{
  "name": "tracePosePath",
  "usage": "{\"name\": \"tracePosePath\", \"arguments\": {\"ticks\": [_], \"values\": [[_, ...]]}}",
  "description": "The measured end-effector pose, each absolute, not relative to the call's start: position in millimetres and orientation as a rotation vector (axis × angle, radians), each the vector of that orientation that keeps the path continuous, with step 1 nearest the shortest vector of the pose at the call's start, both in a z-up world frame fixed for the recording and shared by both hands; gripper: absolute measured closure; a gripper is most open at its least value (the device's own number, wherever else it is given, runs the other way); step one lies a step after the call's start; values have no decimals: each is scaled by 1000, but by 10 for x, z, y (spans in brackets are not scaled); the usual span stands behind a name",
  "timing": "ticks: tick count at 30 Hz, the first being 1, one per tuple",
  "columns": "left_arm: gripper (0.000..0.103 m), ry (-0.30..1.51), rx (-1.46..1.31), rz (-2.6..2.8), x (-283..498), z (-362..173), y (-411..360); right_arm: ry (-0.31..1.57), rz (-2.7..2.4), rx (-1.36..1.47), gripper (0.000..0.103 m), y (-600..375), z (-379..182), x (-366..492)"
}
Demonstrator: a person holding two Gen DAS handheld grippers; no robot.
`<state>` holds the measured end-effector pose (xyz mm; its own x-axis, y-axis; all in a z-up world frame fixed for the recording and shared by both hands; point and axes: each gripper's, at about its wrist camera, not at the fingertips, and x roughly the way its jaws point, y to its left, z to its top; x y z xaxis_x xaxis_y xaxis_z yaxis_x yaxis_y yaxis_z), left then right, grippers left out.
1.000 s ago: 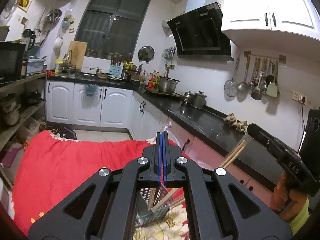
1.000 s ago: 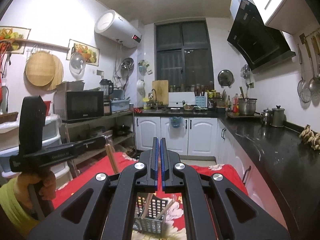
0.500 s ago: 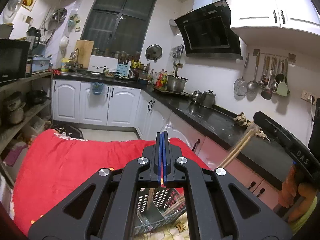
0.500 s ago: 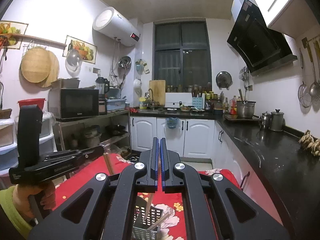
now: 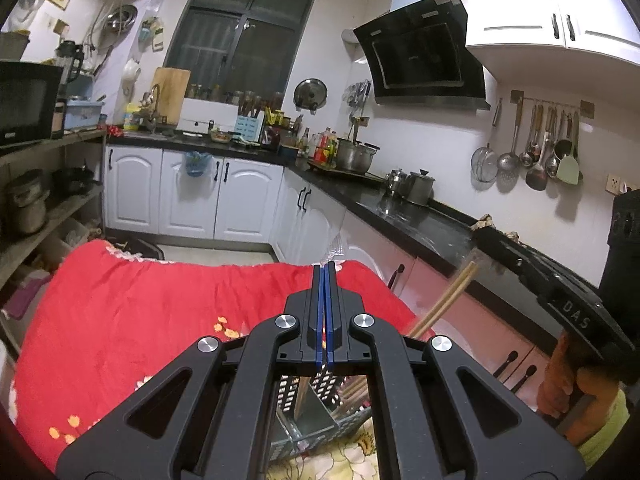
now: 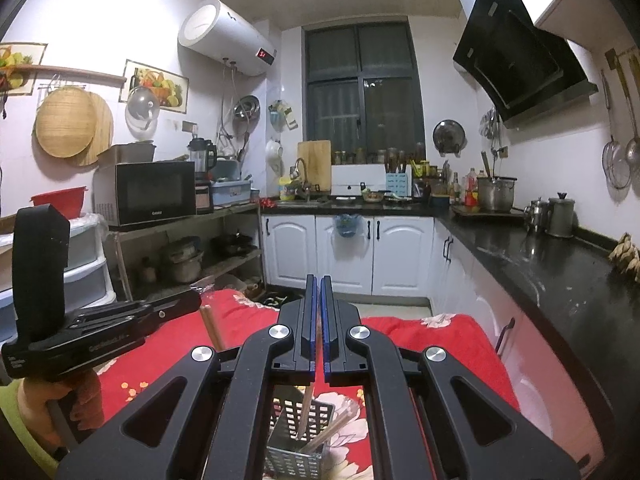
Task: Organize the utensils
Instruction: 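Lower the held chopstick into a caddy compartment and open the left gripper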
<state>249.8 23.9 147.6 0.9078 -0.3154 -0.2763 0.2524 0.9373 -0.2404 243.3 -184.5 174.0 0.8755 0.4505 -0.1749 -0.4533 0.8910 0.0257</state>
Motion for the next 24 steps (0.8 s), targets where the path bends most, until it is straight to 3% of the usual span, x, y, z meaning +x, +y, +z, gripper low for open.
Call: {"name": "tracePosePath", "arguments": {"ticks": [8,10,12,15,17,19,20,24], "values": [[103,360,-226,-303,2493,1232,289,233,448,-28,100,-1753,1513,2499],[103,370,-226,-310,2484,1189,292,244,436,-36,93,-1742,1456,2498],[103,377,-231,-310,2480,1157,293,260,430,-32,72,-1764,1406,2501],[103,386,-232,-299,2469,1115,295,282,422,-22,70,-1811,1338,2498],[94,392,-232,-288,2451,1099,303,294,406,-18,66,-1858,1305,2481],[77,390,-232,-285,2417,1097,307,294,402,-6,53,-1904,1293,2448],[75,387,-231,-285,2426,1104,296,296,398,-3,50,-1920,1287,2437],[42,367,-246,-267,2344,1119,344,304,382,-21,40,-1951,1272,2386]]}}
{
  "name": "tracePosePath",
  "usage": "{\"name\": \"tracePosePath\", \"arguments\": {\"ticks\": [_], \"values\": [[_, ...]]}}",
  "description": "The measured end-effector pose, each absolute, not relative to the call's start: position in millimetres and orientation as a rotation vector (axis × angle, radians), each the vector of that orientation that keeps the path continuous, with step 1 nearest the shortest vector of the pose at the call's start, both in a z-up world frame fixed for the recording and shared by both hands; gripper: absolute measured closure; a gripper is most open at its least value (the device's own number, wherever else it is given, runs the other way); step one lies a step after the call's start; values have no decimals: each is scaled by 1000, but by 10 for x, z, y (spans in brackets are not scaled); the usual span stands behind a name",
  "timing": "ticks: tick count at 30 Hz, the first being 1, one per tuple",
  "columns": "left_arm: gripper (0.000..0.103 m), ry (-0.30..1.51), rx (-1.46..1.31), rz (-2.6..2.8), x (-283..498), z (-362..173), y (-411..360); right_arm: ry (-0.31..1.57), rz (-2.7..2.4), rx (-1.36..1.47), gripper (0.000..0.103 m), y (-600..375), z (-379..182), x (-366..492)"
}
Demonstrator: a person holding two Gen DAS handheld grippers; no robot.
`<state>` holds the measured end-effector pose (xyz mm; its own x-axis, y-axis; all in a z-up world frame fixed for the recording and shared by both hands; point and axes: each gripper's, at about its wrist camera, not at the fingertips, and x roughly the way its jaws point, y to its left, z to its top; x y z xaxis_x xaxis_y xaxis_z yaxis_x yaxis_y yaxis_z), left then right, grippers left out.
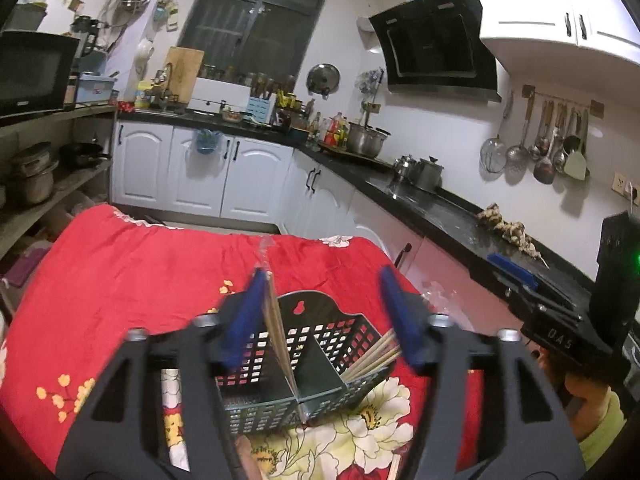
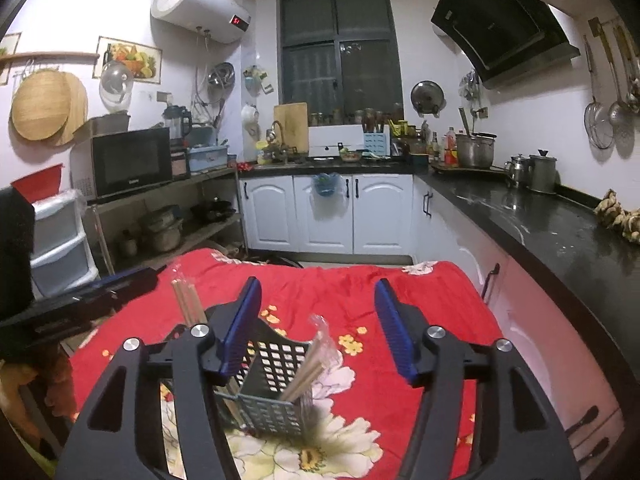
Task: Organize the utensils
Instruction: 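Lower the held chopstick into a caddy compartment and open the left gripper, then move the left gripper down to the pile of wooden chopsticks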
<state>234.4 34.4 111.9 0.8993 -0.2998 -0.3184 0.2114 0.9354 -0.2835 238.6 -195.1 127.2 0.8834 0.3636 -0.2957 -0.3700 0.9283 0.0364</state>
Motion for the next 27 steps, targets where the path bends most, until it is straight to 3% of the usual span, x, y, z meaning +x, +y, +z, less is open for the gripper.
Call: {"name": "tracePosePath", "arguments": {"ticks": [2,4,5,13,27], "values": [[32,354,-250,-261,2303,1137,379,285,387,-16,34,-1976,1279,2331],[14,349,-247,-250,2267,1171,388,277,390,-17,30,-1995,1284,2287],[12,343,-249,-245,2240,1187,401,271,394,-16,29,-2007,1287,2261],[11,318,-256,-239,2033,1247,434,269,409,2,16,-2139,1310,2067],[11,358,-258,-228,1663,1046,494,303,445,3,15,-2272,1157,1804]]}}
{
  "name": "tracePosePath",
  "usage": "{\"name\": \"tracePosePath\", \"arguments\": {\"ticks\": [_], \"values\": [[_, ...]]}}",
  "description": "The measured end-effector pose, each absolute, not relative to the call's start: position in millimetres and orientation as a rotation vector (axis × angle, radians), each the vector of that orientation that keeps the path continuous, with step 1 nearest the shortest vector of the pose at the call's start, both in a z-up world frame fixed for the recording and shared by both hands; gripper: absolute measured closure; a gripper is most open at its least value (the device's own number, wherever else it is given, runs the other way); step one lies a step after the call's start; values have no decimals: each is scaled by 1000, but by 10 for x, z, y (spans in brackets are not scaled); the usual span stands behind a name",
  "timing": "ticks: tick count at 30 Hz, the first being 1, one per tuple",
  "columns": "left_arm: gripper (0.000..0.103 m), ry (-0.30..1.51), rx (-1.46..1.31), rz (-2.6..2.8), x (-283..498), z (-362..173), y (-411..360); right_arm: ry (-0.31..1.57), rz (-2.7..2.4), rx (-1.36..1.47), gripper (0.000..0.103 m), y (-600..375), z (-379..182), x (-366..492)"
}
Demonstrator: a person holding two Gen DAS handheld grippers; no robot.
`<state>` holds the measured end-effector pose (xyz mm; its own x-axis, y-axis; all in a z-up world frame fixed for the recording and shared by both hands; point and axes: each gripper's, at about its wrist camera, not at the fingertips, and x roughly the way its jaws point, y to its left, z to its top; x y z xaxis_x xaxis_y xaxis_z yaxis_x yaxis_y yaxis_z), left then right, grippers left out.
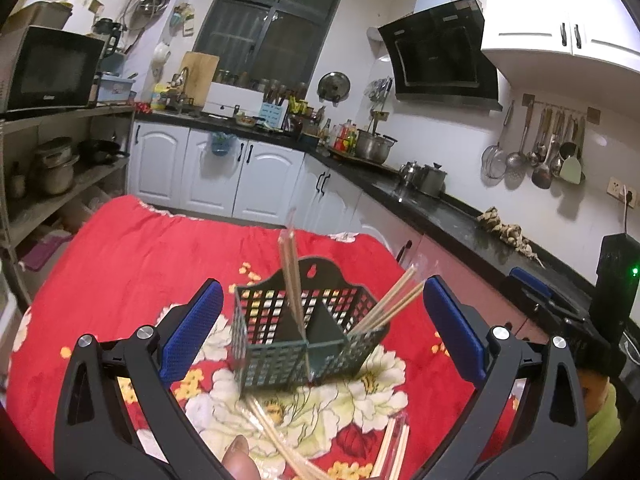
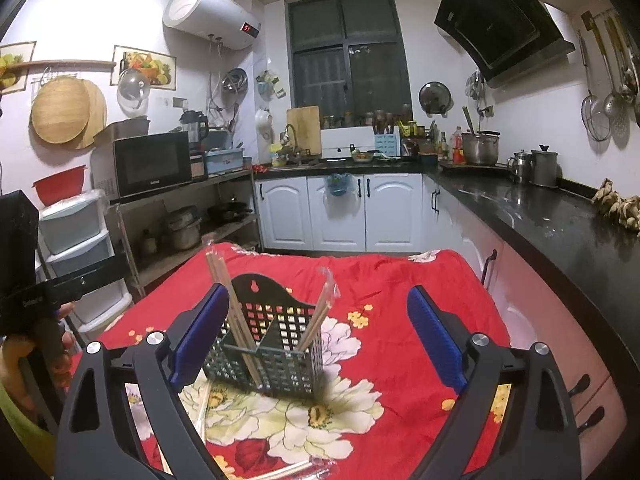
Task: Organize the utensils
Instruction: 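Move the left gripper down to the pile of wooden chopsticks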
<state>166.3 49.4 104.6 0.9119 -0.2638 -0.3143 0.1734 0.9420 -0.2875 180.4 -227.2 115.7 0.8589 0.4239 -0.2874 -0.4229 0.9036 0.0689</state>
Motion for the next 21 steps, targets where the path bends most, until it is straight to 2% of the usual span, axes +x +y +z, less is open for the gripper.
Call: {"name": "tracePosePath", "arguments": {"ticks": [21], "values": [[11,503,-299,-167,1390,464,685,434,492,-63,15,-2170,607,1661]]}}
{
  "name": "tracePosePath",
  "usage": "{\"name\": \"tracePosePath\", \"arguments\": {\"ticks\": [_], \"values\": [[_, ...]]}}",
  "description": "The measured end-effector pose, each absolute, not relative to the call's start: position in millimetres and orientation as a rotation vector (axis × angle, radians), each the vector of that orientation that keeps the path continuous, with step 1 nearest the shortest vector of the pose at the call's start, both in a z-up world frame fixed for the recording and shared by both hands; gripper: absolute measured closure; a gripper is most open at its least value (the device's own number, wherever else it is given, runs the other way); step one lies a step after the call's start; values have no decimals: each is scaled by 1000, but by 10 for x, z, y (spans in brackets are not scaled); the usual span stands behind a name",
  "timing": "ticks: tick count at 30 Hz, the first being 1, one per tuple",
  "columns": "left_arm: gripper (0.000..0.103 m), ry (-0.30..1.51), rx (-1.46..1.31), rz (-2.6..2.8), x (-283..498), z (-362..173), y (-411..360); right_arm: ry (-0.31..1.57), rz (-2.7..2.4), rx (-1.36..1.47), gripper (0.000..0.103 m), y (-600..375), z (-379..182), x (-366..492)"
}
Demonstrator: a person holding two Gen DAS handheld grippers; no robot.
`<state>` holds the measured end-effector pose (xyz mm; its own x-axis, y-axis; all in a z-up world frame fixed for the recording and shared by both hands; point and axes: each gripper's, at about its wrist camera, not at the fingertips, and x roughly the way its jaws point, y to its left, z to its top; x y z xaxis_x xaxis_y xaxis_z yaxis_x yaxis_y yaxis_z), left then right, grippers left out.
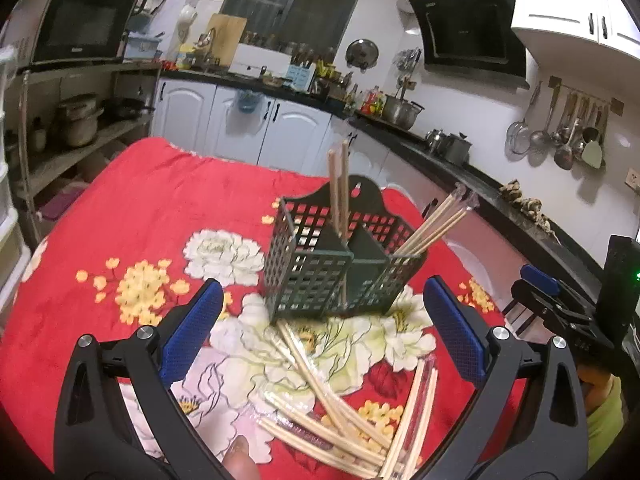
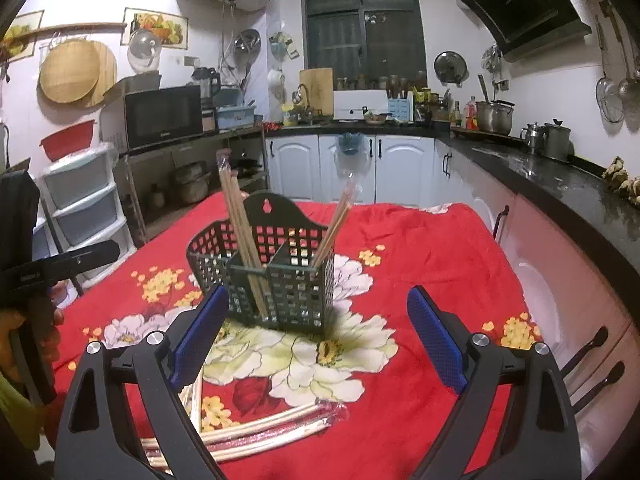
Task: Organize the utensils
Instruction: 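Move the left gripper down to the pile of wooden chopsticks, then close the left gripper on one wooden chopstick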
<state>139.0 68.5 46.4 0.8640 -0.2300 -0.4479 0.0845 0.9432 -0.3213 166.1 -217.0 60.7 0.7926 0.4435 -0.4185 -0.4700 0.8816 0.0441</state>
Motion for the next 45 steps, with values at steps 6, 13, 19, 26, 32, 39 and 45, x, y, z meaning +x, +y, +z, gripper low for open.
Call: {"name": "tracePosePath", "arguments": {"ticks": [6,13,19,26,32,39,45], "values": [[11,546,-300,-166,1393,334,699,472,506,-83,15,-2114,471,1628],[11,593,-293,-171,1400,175,690,518,535,-113,20,-2039,323,1603],[11,640,-279,-188,1450,63,629,566,557,-131,30,-2013,177,1609],[37,702,-232,-205,1590,-72,496,633,589,-162,54,-1960,2,1649],[52,767,-157,-210,1802,-205,366,698,607,-165,65,-1948,-145,1726],[54,830,-136,-189,2112,-301,315,782,614,-143,67,-1941,-322,1882],[54,861,-162,-142,2294,-383,344,824,595,-128,67,-1967,-432,2058]]}}
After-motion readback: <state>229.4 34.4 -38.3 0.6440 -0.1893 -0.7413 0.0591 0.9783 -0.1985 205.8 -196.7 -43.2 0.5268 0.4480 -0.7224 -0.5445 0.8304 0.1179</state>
